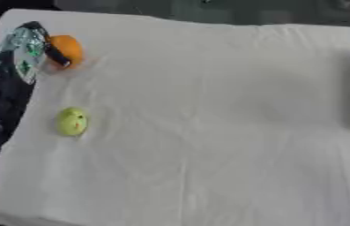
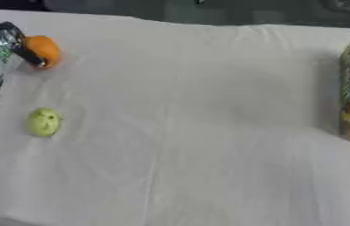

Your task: Pick up the objects with one hand, pass them to the other hand, and then place them into the box on the other side of the table.

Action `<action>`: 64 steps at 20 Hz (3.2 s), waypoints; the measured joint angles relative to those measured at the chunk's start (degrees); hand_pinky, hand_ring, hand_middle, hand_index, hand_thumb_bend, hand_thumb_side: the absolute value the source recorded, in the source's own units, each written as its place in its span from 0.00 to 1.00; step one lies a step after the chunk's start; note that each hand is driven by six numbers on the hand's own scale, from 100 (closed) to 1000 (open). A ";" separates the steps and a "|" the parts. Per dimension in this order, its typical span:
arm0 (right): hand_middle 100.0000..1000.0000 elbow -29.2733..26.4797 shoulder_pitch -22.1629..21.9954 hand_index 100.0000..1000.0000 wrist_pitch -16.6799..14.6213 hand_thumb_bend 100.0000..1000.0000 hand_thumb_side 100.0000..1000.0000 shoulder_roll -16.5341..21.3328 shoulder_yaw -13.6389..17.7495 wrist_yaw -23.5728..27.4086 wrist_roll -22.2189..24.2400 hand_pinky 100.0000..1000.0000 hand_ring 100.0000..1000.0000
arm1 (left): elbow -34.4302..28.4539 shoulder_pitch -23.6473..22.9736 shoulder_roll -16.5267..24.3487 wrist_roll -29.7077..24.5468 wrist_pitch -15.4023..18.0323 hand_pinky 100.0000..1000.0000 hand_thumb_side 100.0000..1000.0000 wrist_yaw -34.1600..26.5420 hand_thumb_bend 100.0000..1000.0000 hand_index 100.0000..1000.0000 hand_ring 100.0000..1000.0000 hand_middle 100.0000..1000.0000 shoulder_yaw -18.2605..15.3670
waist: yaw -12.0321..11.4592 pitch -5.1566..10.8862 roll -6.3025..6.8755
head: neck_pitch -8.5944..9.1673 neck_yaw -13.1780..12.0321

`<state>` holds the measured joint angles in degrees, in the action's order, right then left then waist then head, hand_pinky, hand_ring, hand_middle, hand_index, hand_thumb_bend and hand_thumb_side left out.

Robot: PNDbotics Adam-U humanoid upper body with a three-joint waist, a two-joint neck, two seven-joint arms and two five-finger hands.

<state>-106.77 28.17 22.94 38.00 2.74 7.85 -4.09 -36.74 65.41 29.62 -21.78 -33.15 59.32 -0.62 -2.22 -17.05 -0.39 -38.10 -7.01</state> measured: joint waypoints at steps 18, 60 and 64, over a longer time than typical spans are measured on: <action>0.81 -0.15 -1.04 0.98 -0.05 0.00 0.41 0.07 0.04 0.62 -0.27 1.00 1.00 | -17.98 -4.65 3.13 -0.81 6.56 0.62 0.00 -8.26 0.03 0.48 0.65 0.54 6.20 | -1.07 1.35 0.22 | -0.64 1.65; 0.81 -6.87 14.81 0.90 -13.65 0.00 0.20 2.46 -17.87 -14.66 28.07 0.93 0.97 | -55.22 -28.84 -13.36 23.39 19.91 0.55 0.06 -21.27 0.00 0.46 0.56 0.47 16.76 | -2.34 3.35 -1.75 | -0.62 6.93; 0.80 -6.90 16.65 0.89 -13.78 0.00 0.22 0.29 -20.26 -18.16 31.62 0.93 0.97 | -53.95 -29.25 -14.74 24.72 20.94 0.55 0.07 -20.33 0.00 0.45 0.56 0.47 17.05 | -2.33 3.36 -1.82 | -1.04 7.13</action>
<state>-113.67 44.82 9.16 38.30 -17.53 -10.31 27.53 -90.68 36.17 14.88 2.94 -12.21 38.99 16.43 -4.55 -13.69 -2.22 -39.14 0.12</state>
